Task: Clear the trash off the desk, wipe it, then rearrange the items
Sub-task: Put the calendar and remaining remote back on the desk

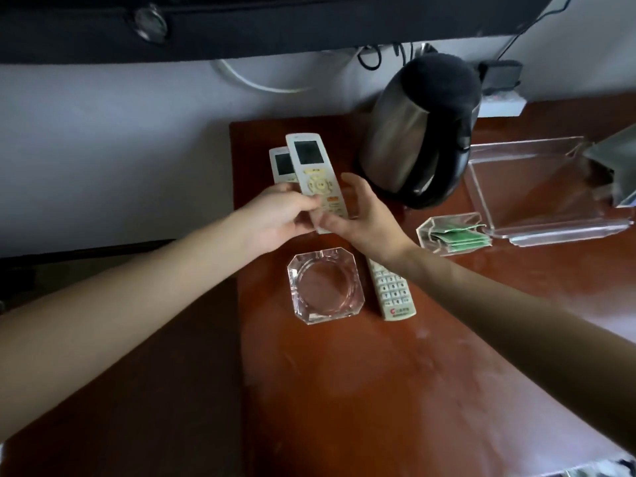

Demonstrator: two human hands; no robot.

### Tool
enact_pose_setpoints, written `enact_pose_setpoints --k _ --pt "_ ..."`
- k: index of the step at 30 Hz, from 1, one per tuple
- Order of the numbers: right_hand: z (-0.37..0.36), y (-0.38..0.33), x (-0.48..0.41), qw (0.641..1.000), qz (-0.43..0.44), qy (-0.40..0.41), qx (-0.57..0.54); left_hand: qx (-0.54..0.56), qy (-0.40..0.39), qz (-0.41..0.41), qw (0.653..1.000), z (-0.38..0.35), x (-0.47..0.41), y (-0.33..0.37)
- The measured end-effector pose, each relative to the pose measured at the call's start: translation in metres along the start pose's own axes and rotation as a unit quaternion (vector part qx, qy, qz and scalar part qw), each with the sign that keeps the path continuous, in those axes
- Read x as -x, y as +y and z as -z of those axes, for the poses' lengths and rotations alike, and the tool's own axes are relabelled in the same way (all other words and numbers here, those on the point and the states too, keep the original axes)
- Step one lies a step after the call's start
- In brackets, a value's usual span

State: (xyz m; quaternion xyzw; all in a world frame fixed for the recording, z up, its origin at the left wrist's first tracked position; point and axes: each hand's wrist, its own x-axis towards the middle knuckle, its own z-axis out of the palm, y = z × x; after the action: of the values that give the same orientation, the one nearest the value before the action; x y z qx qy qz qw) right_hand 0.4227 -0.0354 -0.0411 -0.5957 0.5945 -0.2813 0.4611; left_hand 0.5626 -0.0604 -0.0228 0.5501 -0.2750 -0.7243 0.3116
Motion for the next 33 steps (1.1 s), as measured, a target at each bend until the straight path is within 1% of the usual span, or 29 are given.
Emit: enact_pose_setpoints --k 2,5,7,8,9,11,13,14,15,18,21,25,28,30,33 --pt "-0.005 0.001 -0.006 0.999 -0.001 0.013 0.050 -0.022 0.008 -0.008 1.000 -0.001 -0.010 -0.002" --pt "-0.011 0.005 -0.014 0.994 0.006 0.035 0.103 -0.097 0.005 -0.017 0.995 0.001 -0.023 -0.003" --pt "-0.013 0.009 -0.019 0.994 -0.015 0.040 0.100 -0.174 -0.008 -0.040 0.984 0.006 -0.028 -0.002" --pt "-0.014 0.012 -0.021 0.994 -0.023 0.039 0.096 -0.242 -0.012 -0.066 0.968 0.010 -0.030 -0.001" --pt "-0.014 0.015 -0.023 0.994 -0.025 0.041 0.099 -0.321 -0.011 -0.107 0.941 0.014 -0.032 0.000" --pt "-0.012 0.020 -0.027 0.991 -0.019 0.054 0.124 -0.458 0.015 -0.215 0.863 0.027 -0.036 -0.002" --pt "-0.009 0.025 -0.036 0.987 -0.024 0.062 0.144 -0.533 0.046 -0.303 0.788 0.041 -0.040 -0.007" --pt "-0.008 0.027 -0.042 0.986 -0.033 0.059 0.149 -0.561 0.048 -0.318 0.762 0.048 -0.042 -0.011" --pt "-0.009 0.030 -0.048 0.986 -0.046 0.052 0.151 -0.585 0.039 -0.307 0.750 0.054 -0.044 -0.015" --pt "-0.013 0.037 -0.061 0.982 -0.079 0.017 0.172 -0.617 0.007 -0.218 0.756 0.063 -0.049 -0.028" --pt "-0.013 0.040 -0.063 0.980 -0.078 -0.018 0.184 -0.629 -0.013 -0.181 0.756 0.064 -0.054 -0.037" --pt "-0.012 0.041 -0.064 0.978 -0.083 -0.042 0.187 -0.616 -0.006 -0.203 0.761 0.066 -0.060 -0.037" --pt "-0.015 0.041 -0.061 0.979 -0.080 -0.051 0.179 -0.622 0.003 -0.219 0.751 0.068 -0.061 -0.036" --pt "-0.018 0.041 -0.060 0.981 -0.079 -0.044 0.170 -0.623 0.009 -0.224 0.749 0.070 -0.062 -0.035" --pt "-0.019 0.041 -0.060 0.984 -0.077 -0.034 0.157 -0.612 0.005 -0.227 0.758 0.071 -0.063 -0.035"
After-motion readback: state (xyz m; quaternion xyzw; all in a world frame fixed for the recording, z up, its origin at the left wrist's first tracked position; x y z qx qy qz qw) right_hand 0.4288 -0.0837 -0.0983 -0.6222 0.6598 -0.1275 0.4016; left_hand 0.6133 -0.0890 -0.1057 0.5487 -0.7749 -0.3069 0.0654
